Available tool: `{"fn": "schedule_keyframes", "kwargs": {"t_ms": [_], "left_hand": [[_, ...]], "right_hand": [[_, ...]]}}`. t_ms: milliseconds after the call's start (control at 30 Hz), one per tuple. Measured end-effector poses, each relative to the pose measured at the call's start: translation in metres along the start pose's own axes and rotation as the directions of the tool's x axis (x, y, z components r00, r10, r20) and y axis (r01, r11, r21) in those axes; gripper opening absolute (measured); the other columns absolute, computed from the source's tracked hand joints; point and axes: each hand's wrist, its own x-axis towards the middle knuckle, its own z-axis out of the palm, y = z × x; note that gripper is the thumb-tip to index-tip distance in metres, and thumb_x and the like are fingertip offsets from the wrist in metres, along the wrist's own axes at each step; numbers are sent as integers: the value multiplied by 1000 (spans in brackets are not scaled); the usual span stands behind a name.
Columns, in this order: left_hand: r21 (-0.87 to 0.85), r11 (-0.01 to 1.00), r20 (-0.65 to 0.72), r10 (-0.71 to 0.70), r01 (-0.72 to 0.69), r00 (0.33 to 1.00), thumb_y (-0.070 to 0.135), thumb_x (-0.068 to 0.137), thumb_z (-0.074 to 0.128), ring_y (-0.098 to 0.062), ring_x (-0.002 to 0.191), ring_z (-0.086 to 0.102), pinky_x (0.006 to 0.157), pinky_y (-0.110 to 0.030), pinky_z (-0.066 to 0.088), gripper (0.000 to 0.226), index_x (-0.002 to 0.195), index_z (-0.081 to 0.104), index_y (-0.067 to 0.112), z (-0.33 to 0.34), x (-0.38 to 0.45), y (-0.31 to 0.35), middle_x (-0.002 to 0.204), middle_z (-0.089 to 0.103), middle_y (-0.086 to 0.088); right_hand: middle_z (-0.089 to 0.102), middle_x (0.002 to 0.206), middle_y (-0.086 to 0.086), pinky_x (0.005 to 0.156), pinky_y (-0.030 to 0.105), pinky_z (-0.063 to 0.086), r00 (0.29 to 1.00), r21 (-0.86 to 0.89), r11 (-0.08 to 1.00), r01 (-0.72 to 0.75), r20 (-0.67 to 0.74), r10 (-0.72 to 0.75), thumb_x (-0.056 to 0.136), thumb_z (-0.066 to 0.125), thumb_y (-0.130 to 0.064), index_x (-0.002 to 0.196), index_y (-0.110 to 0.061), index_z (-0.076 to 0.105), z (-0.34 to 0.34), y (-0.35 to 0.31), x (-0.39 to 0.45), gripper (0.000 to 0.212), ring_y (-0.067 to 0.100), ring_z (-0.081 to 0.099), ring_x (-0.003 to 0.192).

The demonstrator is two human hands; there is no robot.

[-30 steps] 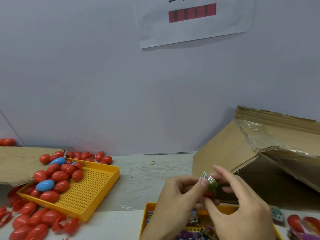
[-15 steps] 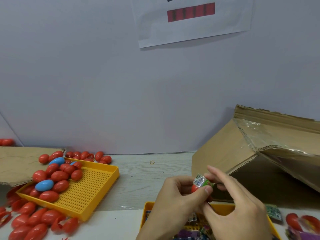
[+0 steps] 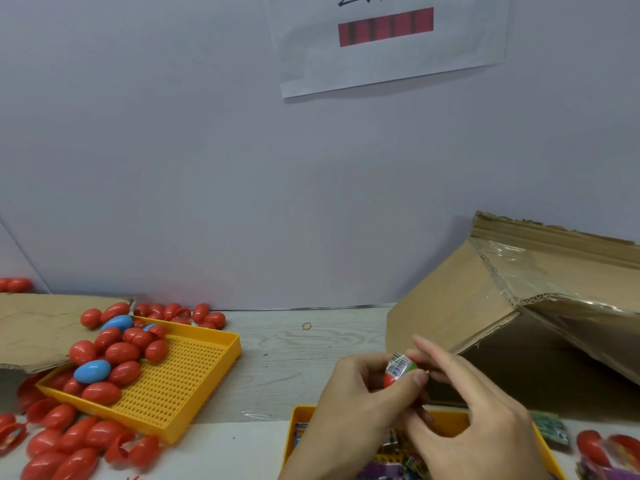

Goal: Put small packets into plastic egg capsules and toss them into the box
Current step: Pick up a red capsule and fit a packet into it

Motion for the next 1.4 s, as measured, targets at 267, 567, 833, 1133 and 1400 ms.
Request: {"fn": "schedule_keyframes", "kwargs": {"t_ms": [267, 567, 833, 1133, 1400], "left_hand": [[27, 1000, 19, -7, 7, 1000, 27, 80, 73, -24, 79, 69, 86, -46, 58, 20, 94, 77, 13, -4, -3, 3, 82, 73, -11], [-46, 998, 19, 33, -32, 999, 28, 85, 71, -25, 84, 73, 75, -31, 57, 15, 92, 78, 17, 2, 2, -1, 85, 75, -9], [-237, 971, 24, -37, 42, 999, 38, 90, 58, -28, 81, 73, 71, -31, 59, 38, 92, 78, 5, 4, 3, 0, 93, 73, -24], [-149, 989, -38, -27, 22, 999, 43, 92, 61, -29, 93, 73, 79, -38, 60, 34, 97, 78, 15, 9, 4, -3, 98, 75, -16], [33, 998, -94, 59, -56, 994, 34, 91, 62, -28, 76, 73, 74, -38, 61, 27, 90, 78, 12, 14, 3, 3, 82, 74, -21]], "right_hand": [[70, 106, -15, 90, -3, 36, 1000, 9, 1000, 12, -1, -12, 50, 92, -4, 116, -24, 70, 0, 2, 1, 72, -5, 58, 104], [70, 99, -14, 84, -2, 39, 998, 1, 1000, -3, -57, 3, 50, 91, -2, 112, -22, 72, 0, 2, 1, 68, -6, 58, 100], [70, 101, -13, 85, -2, 40, 998, -1, 1000, -19, -59, 19, 51, 93, -15, 114, -25, 71, 0, -1, 0, 67, -3, 59, 96], [70, 97, -10, 82, -3, 40, 997, -33, 998, -53, -59, 51, 49, 93, -12, 112, -19, 72, 0, 1, 2, 67, -2, 58, 93], [71, 98, -5, 86, -4, 37, 1000, -90, 996, -9, -26, 6, 43, 92, -1, 109, -16, 73, 0, 2, 3, 70, 2, 57, 95]]}}
